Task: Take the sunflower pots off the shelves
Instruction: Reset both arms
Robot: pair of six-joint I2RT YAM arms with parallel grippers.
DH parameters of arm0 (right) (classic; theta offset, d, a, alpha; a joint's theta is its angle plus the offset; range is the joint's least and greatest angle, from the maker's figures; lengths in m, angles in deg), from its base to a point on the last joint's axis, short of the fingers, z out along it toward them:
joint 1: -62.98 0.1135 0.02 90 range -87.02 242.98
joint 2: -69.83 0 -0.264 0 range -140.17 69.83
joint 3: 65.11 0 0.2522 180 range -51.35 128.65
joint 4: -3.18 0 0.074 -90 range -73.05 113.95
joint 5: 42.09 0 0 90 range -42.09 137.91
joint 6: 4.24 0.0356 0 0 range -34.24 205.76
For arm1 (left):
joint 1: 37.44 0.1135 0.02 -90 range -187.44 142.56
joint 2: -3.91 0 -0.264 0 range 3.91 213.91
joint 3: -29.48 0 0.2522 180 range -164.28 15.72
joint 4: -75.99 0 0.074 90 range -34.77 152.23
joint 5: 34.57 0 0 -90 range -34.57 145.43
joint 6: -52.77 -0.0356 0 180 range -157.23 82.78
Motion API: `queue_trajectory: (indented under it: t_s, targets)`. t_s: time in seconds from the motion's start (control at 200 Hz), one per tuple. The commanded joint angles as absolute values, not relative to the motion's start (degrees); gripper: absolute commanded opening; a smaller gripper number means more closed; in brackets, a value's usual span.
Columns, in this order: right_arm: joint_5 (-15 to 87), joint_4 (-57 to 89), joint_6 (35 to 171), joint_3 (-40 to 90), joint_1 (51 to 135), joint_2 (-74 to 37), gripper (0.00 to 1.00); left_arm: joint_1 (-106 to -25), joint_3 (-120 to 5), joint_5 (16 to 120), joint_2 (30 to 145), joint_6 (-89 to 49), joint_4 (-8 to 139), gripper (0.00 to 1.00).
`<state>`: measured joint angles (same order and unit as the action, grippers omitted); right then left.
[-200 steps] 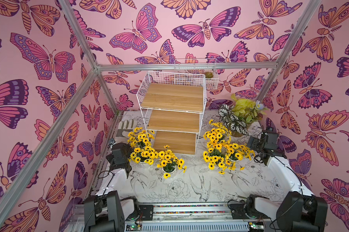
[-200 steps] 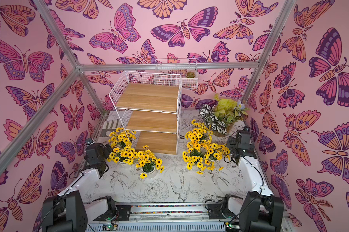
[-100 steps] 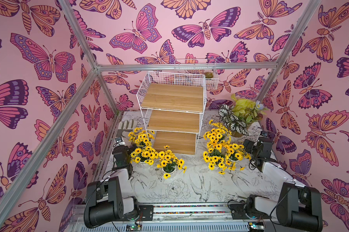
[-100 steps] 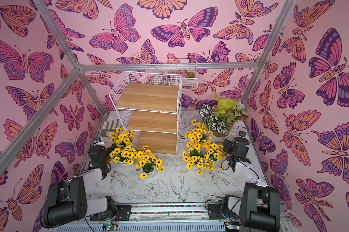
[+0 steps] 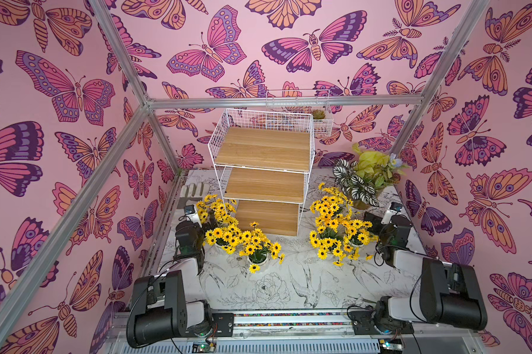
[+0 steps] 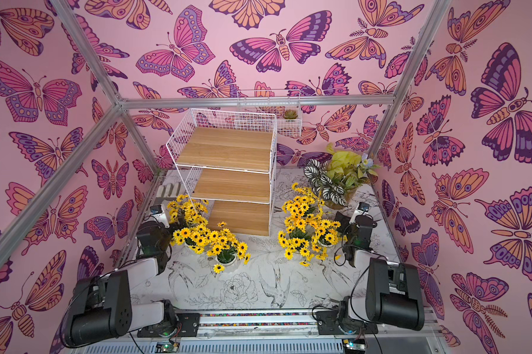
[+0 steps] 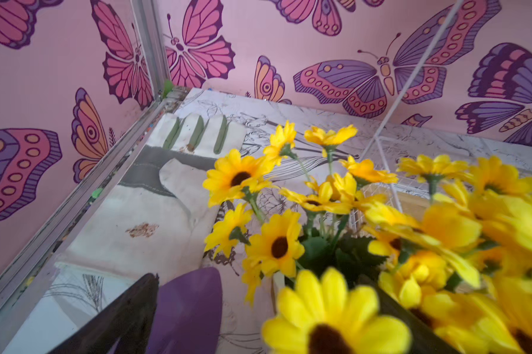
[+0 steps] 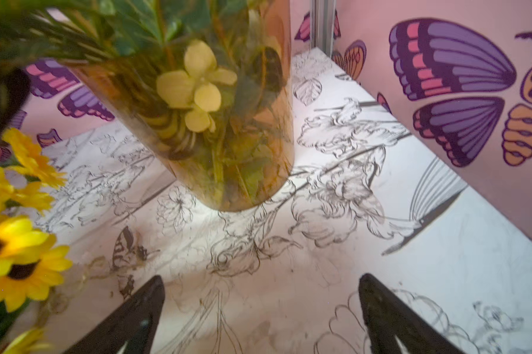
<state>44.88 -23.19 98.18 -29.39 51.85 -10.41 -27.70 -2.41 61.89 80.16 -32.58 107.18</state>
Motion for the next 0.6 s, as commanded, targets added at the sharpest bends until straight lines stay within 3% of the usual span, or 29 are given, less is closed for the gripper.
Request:
queue_trajectory:
  t_s: [0.0, 0.105, 0.21, 0.33, 0.596]
  targets:
    - [41.61, -26.82, 98.36, -29.57, 52.25, -10.73, 0.99, -29.47, 2.09, 64.31, 86.22, -33.14, 120.28, 1.00]
    - [42.74, -26.91, 98.03, -29.67, 52.83, -10.60, 0.99, -31.12, 3.44, 65.45, 93.84, -35.91, 131.34, 0.99]
    - [45.53, -25.65, 96.21, -28.93, 55.10, -10.76, 0.99, -31.91, 2.16, 60.54, 90.56, -34.60, 123.90, 0.99]
    - [49.04, -23.04, 92.94, -26.81, 58.84, -12.17, 0.99, -31.97, 3.49, 57.59, 92.79, -33.50, 129.43, 0.99]
    - [51.21, -22.49, 91.10, -25.30, 61.23, -14.63, 0.99, -33.70, -5.18, 58.53, 91.79, -36.22, 113.32, 0.99]
